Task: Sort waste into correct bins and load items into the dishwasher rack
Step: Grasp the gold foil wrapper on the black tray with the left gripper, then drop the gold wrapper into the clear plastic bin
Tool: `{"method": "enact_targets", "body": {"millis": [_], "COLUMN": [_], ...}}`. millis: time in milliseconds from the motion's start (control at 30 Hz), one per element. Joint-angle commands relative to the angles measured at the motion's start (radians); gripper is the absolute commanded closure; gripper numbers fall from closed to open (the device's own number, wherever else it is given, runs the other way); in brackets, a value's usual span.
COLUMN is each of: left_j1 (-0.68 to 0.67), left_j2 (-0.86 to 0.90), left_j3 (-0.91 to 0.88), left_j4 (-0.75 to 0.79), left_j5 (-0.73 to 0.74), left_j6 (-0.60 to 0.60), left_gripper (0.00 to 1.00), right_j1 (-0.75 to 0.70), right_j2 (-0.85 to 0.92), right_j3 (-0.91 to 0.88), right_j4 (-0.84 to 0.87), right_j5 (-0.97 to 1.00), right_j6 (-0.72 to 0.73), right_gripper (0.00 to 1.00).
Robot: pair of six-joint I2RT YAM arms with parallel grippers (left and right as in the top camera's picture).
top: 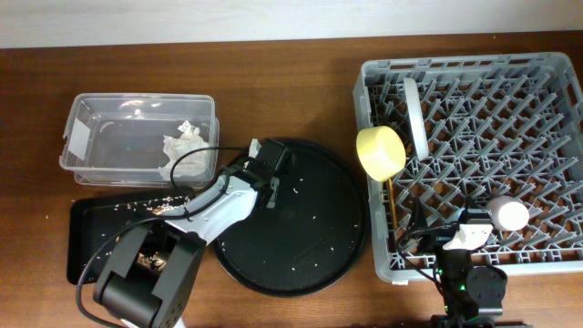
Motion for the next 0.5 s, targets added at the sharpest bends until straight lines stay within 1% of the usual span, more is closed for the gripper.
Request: {"method": "enact_targets", "body": {"millis": [0,33,67,133,167,233,333,367,400,433,467], "left_j1": [0.008,0.008,0.008,0.011,0.025,0.061,0.064,0.064,0.063,0.063,0.063], "left_j2": [-0.078,-0.137,-0.182,-0.199,-0.169,-0.055,0.051,0.075,0.079,0.078,0.076], "left_j3": [0.049,0.073,0.076,0.071,0.063,0.056,0.056,0.056,0.057,0.062,0.081], "left_j4": [-0.104,-0.154,-0.171,-0.180,-0.174,-0.175,-0.166,-0.166,-0.170,-0.174,-0.199], "left_j5": [0.013,0.031,0.039,-0.066,-0.074,-0.074,0.003,0.009,0.024,0.024,0.029], "left_j6": [0.001,0.001,0.002,0.002,0.002,0.002,0.002,0.002,0.002,0.001,0.000], "left_gripper": [1.00,1.00,0.99,0.58,0.41,0.31,0.31,0.42,0.69,0.99,1.00], "right_j1": [-0.006,-0.006,-0.006,-0.006,-0.006,-0.006,-0.006,-0.006,-0.006,-0.006,-0.006], "right_j2": [-0.006,-0.006,-0.006,-0.006,-0.006,-0.006,-0.006,-0.006,-0.006,-0.006,-0.006], "right_j3": [-0.005,-0.005,-0.005,-0.005,-0.005,-0.005,-0.005,-0.005,-0.005,-0.005,-0.005], "right_j4": [-0.003,-0.003,-0.003,-0.003,-0.003,-0.003,-0.003,-0.003,-0.003,-0.003,-0.003], "right_j5": [-0.005,-0.005,-0.005,-0.005,-0.005,-0.005,-0.005,-0.005,-0.005,-0.005,-0.005], "right_j6": [-0.007,-0.007,-0.007,-0.007,-0.007,-0.007,-0.007,-0.007,-0.007,-0.007,-0.007], "right_gripper": [0.02,0.02,0.02,0.01,0.02,0.02,0.02,0.02,0.02,0.02,0.02]}}
